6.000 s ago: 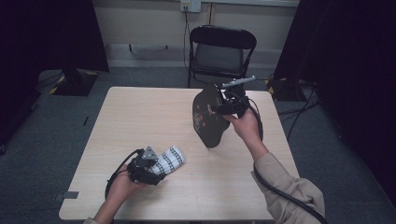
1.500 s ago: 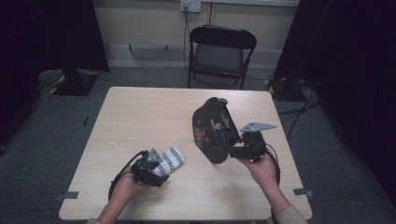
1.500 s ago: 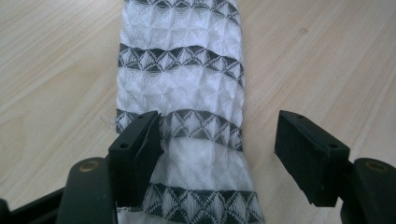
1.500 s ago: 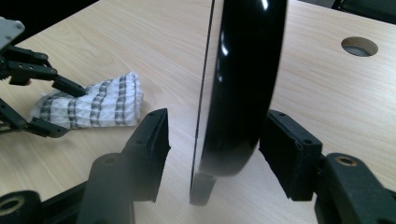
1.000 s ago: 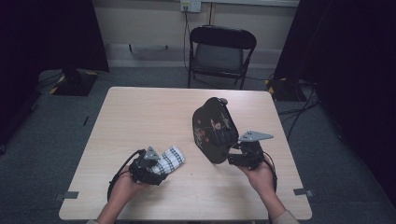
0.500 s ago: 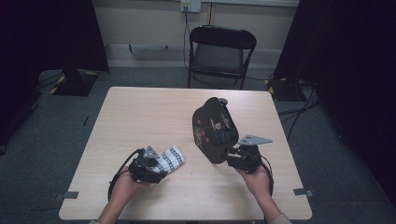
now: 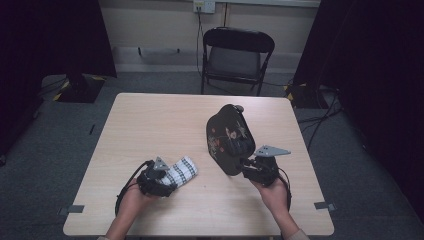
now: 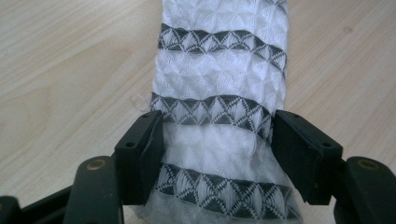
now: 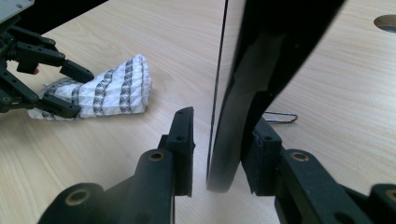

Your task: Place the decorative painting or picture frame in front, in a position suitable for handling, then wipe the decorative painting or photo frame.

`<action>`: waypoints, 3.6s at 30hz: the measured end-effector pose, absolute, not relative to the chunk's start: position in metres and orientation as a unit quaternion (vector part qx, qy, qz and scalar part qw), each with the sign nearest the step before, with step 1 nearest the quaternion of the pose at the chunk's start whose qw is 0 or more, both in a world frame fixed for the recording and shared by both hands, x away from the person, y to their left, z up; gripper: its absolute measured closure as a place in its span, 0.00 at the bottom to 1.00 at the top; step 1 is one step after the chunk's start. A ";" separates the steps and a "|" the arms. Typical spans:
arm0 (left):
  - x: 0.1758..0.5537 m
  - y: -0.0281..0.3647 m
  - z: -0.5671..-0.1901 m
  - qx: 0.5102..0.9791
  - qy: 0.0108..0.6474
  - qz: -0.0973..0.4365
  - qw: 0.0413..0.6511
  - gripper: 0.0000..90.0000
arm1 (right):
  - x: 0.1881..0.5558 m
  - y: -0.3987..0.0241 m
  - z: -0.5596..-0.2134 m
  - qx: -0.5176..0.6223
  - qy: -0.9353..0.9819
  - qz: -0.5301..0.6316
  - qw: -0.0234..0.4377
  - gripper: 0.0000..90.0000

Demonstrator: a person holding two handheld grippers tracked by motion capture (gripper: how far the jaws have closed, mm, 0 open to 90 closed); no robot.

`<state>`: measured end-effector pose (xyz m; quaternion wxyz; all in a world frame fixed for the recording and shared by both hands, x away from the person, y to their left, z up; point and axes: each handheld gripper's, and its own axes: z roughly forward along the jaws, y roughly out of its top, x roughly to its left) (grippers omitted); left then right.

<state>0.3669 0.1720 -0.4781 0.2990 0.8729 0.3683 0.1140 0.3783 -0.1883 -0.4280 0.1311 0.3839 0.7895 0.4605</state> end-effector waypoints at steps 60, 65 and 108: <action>0.365 0.167 -0.453 0.863 0.401 0.073 0.299 0.84 | 0.383 -0.192 -0.434 0.399 0.792 0.445 0.124 0.87; 0.366 0.166 -0.453 0.863 0.403 0.070 0.298 0.84 | 0.383 -0.192 -0.434 0.398 0.792 0.446 0.124 0.87; 0.414 0.122 -0.352 0.853 0.379 0.099 0.346 0.84 | 0.384 -0.192 -0.435 0.418 0.782 0.445 0.123 0.88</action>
